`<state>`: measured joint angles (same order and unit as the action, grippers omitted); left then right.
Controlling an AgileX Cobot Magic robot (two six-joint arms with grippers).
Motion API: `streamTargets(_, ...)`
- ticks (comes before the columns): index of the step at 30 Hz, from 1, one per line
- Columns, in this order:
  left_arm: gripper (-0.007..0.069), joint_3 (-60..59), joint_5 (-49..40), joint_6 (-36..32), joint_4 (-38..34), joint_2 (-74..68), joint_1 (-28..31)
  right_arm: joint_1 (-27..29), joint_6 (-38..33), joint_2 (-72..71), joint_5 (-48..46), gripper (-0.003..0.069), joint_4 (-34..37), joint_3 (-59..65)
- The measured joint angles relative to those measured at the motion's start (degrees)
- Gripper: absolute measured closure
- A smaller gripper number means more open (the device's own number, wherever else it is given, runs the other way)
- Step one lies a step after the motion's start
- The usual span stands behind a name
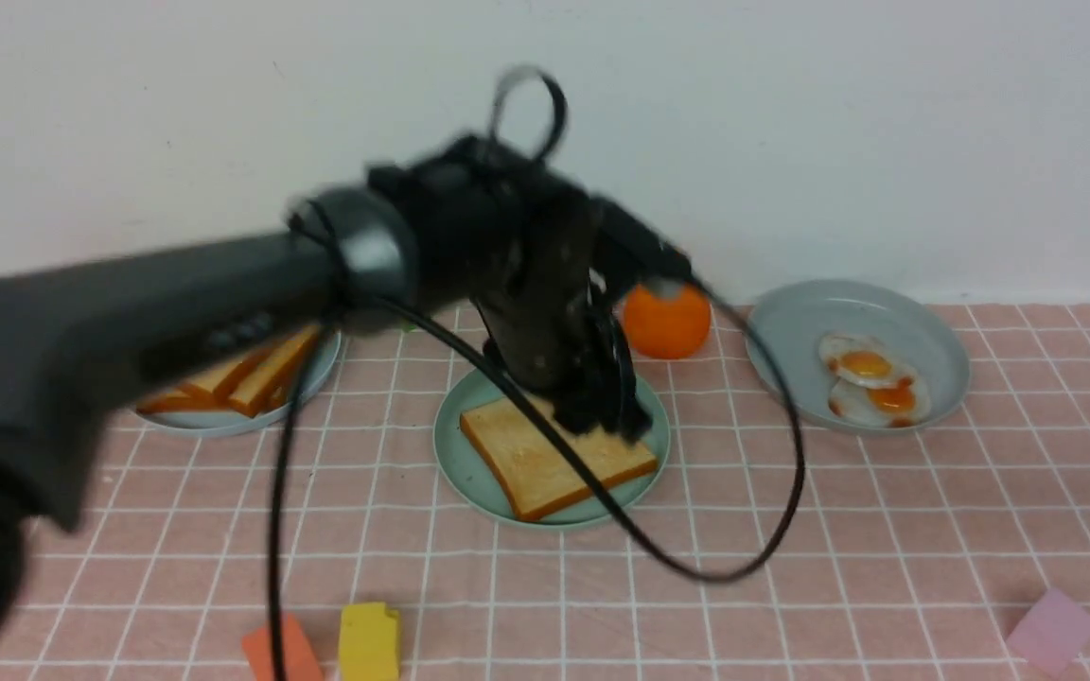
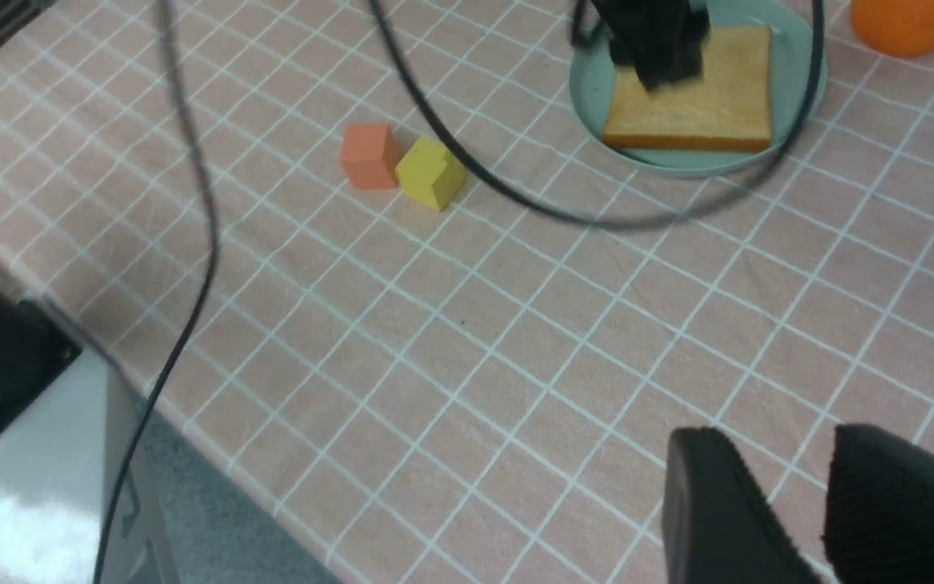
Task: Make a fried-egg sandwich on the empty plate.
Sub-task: Use the right arm to grab a fried egg
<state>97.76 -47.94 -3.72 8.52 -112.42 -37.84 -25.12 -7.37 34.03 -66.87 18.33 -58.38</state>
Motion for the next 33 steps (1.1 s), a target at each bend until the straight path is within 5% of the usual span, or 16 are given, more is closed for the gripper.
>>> streamTargets(5,0.058,-0.5,-2.5,6.52,-2.58,16.88,-2.83,0.0,3.48,8.48,4.4,0.0421,-7.9,0.0)
streamTargets(7,0.0638,-3.89,-2.34,6.88,-5.44,25.66,-4.15,0.0,2.93,14.68,7.67,0.0421,-12.3,0.0)
streamTargets(15,0.0638,-26.63,1.01,7.03,-12.35,53.52,-5.75,4.09,2.1,38.68,14.42,0.0421,-23.87,-6.38)
streamTargets(23,0.0638,-47.66,9.24,9.13,-11.99,79.16,-5.75,12.94,-6.46,60.31,14.68,0.0421,-21.29,-21.83)
streamTargets(33,0.0638,-52.23,15.0,10.16,-10.22,85.58,-5.75,13.16,-14.5,82.3,10.23,0.0341,-20.99,-41.31)
